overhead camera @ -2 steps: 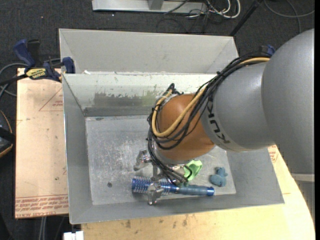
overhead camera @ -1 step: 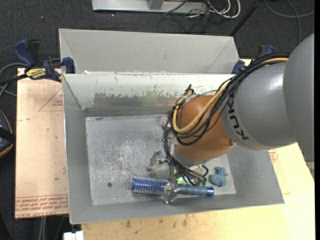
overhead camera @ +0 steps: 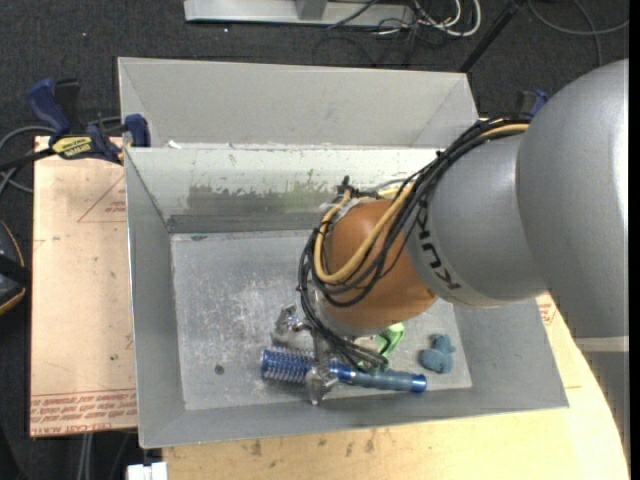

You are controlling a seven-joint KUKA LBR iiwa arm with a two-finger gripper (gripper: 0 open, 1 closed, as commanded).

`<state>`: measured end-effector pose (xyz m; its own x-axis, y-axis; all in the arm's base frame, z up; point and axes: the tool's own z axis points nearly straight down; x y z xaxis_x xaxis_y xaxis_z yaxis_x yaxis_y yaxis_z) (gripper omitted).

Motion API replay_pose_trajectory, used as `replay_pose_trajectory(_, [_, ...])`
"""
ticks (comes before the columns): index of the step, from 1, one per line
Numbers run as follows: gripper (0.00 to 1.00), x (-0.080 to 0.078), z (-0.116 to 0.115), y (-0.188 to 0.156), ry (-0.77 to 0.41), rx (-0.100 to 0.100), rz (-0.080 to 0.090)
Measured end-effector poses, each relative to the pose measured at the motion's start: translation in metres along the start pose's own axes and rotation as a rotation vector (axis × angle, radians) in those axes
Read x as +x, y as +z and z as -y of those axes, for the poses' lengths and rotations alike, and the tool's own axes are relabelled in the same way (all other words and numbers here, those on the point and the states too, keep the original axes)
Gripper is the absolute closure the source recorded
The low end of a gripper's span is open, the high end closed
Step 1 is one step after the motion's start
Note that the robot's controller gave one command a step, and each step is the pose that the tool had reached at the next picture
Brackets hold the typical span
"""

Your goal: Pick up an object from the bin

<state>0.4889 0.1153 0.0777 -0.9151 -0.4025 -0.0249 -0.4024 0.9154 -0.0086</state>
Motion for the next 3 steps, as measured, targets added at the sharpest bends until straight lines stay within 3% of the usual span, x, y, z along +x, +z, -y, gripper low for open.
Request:
replay_pose_trajectory(1, [0.0, -0.0031, 0.0015, -0.0022, 0.004, -0.006, -0.014])
replay_pose_trajectory(2, [1.0, -0.0028, -0.0003, -0.0025, 0.003, -0.009, -0.017])
replay_pose_trajectory(3, [1.0, -0.0033, -0.0003, -0.0104, 0.006, -0.01, -0.023])
